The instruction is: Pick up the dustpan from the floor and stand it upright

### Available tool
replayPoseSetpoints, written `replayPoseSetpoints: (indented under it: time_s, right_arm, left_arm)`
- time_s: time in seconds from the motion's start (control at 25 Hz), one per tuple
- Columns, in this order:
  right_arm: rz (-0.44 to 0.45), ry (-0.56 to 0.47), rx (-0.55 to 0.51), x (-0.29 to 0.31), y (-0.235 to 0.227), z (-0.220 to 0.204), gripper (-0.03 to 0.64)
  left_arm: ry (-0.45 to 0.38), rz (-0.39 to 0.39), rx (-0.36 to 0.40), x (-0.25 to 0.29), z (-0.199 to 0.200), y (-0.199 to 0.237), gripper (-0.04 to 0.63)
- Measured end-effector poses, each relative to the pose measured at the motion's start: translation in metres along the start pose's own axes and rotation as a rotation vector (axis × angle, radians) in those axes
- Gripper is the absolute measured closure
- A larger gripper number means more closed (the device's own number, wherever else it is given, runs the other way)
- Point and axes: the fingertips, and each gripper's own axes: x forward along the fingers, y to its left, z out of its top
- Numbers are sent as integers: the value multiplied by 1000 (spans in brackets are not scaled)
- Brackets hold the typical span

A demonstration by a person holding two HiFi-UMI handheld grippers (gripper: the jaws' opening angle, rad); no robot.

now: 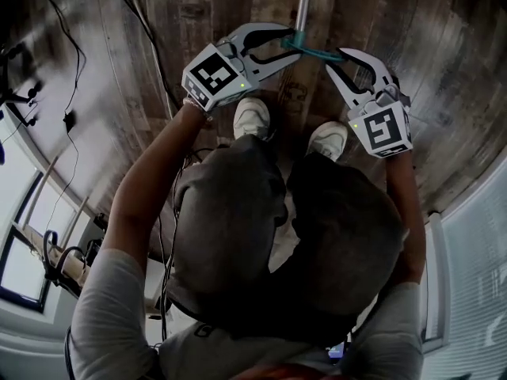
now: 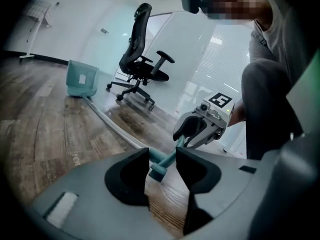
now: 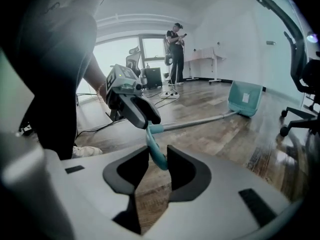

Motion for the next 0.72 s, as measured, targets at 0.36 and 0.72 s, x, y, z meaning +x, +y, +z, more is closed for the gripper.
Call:
replayPoseSetpoints:
  time_s: [0.36,0.72]
  right_arm:
    - [6,-66,52,-63,3,99,515]
    - [7,-106,130,-120,7,179,514]
  left_arm:
    - [-64,15,-39,-53,96,-37,423]
    - [-116,10,-85,-94,177,-72,422]
